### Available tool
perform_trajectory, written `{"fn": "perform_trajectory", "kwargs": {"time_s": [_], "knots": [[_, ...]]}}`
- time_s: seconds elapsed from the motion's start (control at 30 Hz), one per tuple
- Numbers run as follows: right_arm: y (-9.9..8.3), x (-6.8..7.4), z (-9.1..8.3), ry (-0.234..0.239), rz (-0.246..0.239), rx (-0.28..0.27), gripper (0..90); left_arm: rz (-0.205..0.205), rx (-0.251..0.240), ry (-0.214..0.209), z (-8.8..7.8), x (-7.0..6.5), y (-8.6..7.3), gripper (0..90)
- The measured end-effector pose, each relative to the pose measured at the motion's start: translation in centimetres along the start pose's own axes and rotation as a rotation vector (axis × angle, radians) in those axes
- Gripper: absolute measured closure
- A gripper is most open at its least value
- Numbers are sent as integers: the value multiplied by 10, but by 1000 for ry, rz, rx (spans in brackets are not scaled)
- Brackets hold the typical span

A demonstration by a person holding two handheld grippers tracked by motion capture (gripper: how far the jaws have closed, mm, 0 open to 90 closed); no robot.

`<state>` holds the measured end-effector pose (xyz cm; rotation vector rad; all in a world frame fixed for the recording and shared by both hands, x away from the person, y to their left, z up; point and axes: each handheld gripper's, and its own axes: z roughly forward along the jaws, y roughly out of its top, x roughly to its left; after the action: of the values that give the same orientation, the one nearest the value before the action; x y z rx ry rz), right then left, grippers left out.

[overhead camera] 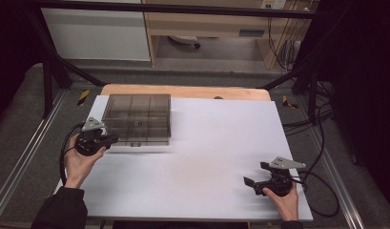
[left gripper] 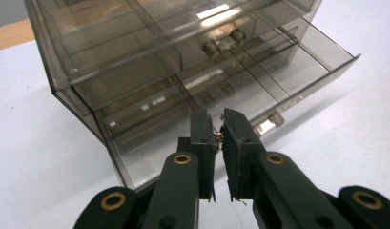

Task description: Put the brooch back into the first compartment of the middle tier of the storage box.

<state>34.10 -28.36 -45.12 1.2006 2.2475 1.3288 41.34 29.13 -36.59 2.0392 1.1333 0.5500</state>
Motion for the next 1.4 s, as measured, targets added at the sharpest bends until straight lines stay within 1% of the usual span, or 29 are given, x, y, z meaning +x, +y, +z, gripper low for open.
{"fn": "perform_trajectory", "kwargs": {"time_s": [0.1, 0.17, 0.3, 0.47, 0.6, 0.67, 0.7, 0.73, 0.97, 1.03, 1.1, 1.2, 1.3, 1.4], "knots": [[0, 0, 0, 0, 3, -3, 6, -3, 4, 8, 3, 4, 3, 826], [0, 0, 0, -1, 2, -1, 6, -17, 10, 9, 5, 6, 4, 826], [0, 0, 0, 0, 1, -1, 5, -30, 21, 16, 11, 11, 5, 826], [0, 0, 0, -1, 1, 0, 5, -51, 40, 25, 21, 17, 4, 826], [0, 0, 0, -1, -2, 1, 6, -57, 53, 34, 28, 20, 3, 826], [0, 0, 0, 0, -1, 1, 6, -49, 54, 40, 31, 21, 3, 826], [0, 0, 0, 0, -1, 0, 6, -55, 58, 41, 32, 20, 3, 826], [0, 0, 0, 0, -1, 1, 6, -49, 57, 43, 34, 21, 3, 826], [0, 0, -1, 0, 0, -1, 5, -38, 83, 41, 40, 18, 2, 824], [0, 0, -1, 0, 0, -2, 6, -32, 84, 46, 41, 18, 2, 822], [0, 0, -1, 0, 0, -1, 6, -33, 85, 41, 41, 18, 2, 818], [0, 0, -1, 1, 1, -1, 6, -31, 84, 49, 41, 19, 3, 773], [0, 0, -1, 1, 0, -2, 5, -42, 71, 48, 39, 19, 3, 743], [0, 0, -1, 1, -2, -2, 5, -38, 64, 48, 35, 18, 4, 710]]}}
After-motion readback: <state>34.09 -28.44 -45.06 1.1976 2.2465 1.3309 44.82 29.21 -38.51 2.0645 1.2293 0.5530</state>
